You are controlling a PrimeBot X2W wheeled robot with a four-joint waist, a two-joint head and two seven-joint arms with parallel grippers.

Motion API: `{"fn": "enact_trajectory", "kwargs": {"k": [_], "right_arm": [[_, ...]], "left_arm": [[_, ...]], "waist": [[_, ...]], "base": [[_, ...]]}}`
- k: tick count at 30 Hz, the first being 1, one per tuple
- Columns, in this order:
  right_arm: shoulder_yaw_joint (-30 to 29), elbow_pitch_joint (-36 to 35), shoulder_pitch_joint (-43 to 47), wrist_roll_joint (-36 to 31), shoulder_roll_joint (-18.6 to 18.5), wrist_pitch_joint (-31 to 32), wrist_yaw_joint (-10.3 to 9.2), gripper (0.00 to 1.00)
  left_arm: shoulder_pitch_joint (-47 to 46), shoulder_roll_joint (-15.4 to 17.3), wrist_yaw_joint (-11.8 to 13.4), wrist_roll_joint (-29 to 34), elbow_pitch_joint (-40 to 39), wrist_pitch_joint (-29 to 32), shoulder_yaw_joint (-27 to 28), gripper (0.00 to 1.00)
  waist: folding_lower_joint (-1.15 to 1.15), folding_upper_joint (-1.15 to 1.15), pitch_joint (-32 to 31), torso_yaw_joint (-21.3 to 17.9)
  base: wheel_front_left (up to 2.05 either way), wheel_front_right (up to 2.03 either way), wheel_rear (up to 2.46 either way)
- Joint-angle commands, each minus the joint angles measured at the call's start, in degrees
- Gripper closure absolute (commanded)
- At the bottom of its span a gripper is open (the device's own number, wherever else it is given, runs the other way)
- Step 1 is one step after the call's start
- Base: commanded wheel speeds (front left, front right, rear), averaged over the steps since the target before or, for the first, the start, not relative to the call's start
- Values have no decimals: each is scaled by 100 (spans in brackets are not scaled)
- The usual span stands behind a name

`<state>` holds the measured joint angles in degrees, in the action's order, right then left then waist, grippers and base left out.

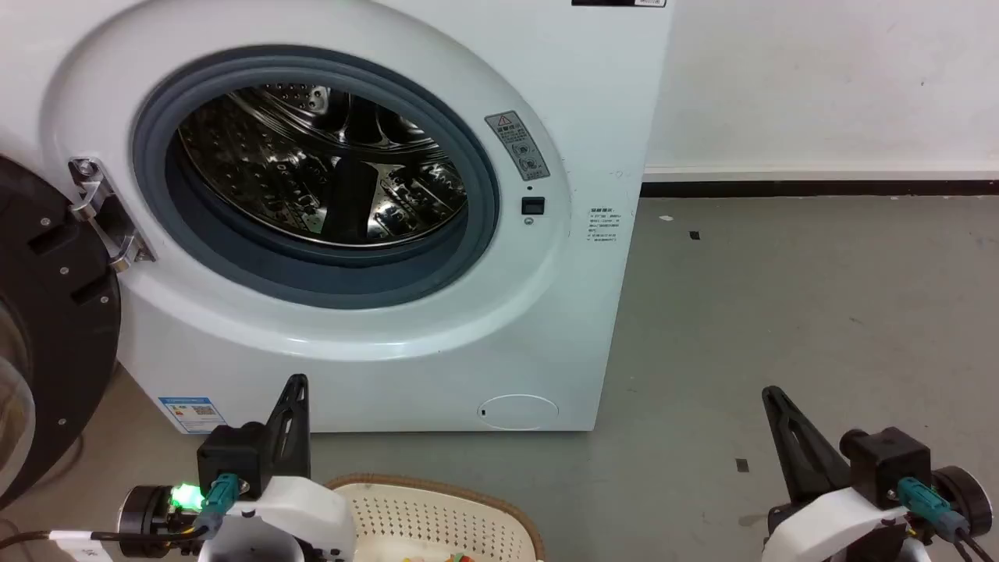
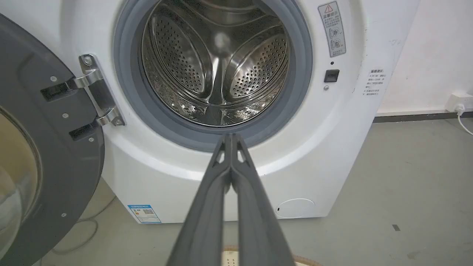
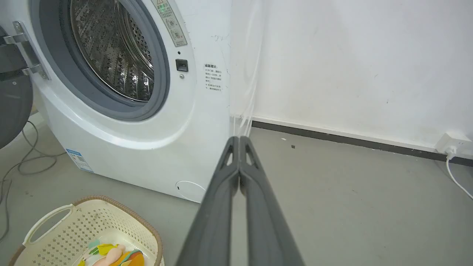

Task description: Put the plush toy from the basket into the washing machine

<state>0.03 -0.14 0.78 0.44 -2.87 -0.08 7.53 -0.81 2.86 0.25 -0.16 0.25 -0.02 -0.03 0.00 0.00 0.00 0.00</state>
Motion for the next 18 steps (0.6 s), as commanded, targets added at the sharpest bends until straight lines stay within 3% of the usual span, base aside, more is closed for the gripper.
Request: {"fn": "enact_trajectory", "kwargs": {"k": [1, 16, 17, 18], "right_arm": [[-3, 14, -78, -44, 0, 8, -4, 100], [-3, 14, -78, -44, 0, 8, -4, 100], [-3, 0, 0, 1, 0, -2, 0, 0], [-4, 0, 1, 4, 0, -3, 0, 0]], "left_arm": [[81, 1, -25, 16, -25, 2, 3, 100], [81, 1, -25, 16, -25, 2, 3, 100], [0, 0, 1, 0, 0, -1, 0, 0], [-1, 0, 5, -1, 2, -3, -2, 0]], "waist": [[0, 0, 0, 0], [0, 0, 0, 0], [0, 0, 0, 0], [0, 0, 0, 0]], "base": [[0, 0, 0], [0, 0, 0], [0, 0, 0], [0, 0, 0]]}}
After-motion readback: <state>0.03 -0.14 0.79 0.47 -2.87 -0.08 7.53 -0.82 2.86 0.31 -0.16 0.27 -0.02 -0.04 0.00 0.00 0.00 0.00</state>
